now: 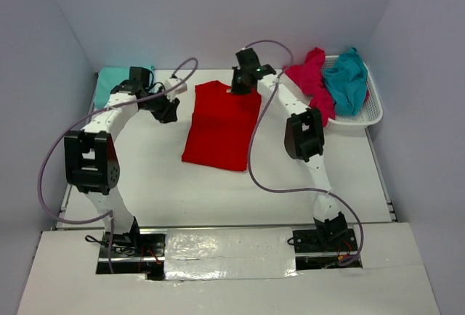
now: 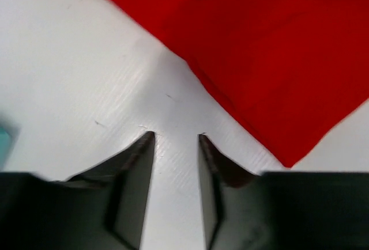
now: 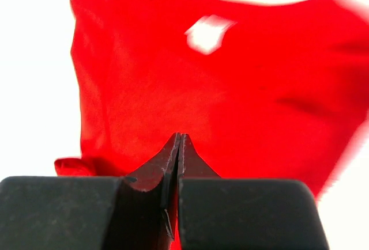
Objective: Fold and stack the t-shirts
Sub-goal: Fold the folded rectangular tshirt in 1/3 of the way
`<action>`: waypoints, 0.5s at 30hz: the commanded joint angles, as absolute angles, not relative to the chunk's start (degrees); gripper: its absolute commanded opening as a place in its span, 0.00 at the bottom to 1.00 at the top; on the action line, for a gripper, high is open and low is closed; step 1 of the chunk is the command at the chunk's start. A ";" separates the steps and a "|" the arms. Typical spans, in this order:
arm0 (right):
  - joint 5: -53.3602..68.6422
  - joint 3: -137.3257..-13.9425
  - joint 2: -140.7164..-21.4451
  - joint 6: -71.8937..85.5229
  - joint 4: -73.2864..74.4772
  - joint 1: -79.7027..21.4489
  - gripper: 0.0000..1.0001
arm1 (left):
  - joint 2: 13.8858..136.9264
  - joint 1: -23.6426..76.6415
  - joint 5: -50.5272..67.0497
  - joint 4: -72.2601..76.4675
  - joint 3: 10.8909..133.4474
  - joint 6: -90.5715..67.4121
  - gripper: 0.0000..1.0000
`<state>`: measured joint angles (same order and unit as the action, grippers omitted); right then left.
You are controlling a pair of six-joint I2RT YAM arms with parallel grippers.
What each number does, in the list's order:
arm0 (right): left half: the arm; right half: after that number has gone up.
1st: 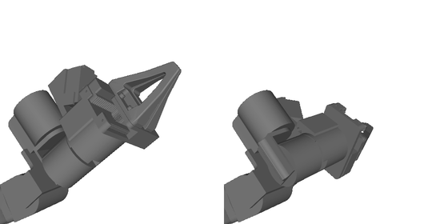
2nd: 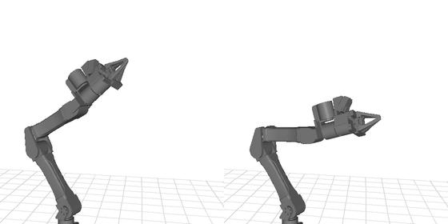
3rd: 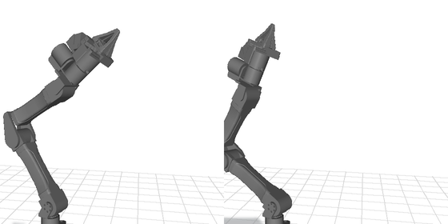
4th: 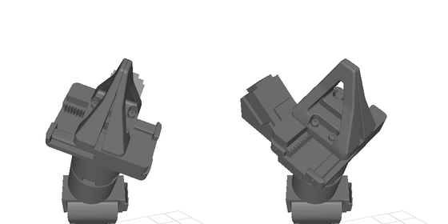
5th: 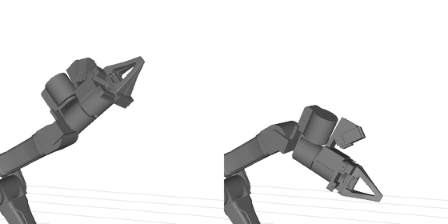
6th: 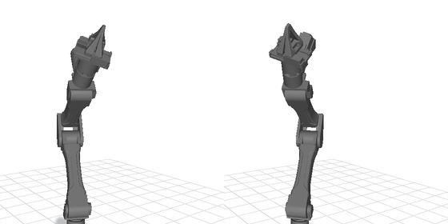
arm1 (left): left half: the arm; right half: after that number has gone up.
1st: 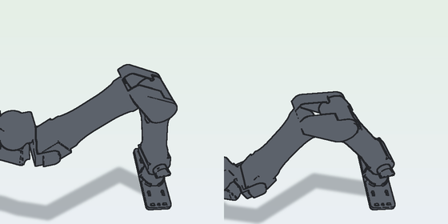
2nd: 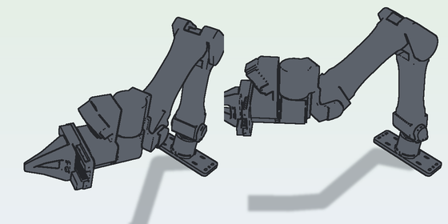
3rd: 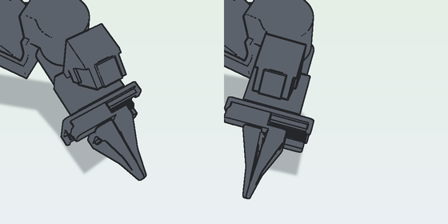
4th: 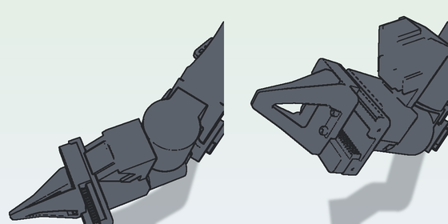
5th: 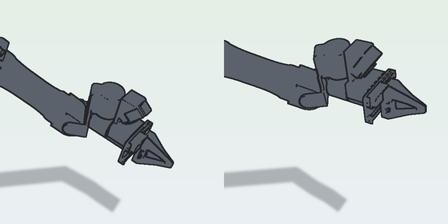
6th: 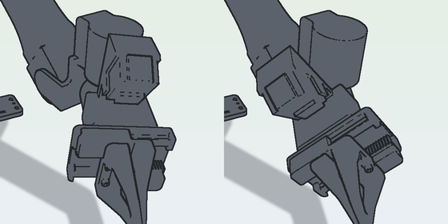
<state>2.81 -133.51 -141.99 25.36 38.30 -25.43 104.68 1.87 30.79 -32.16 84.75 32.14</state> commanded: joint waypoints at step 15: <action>18.10 -57.32 -92.73 39.98 17.08 -27.75 0.75 | 96.33 17.58 25.84 -44.84 67.33 79.64 0.90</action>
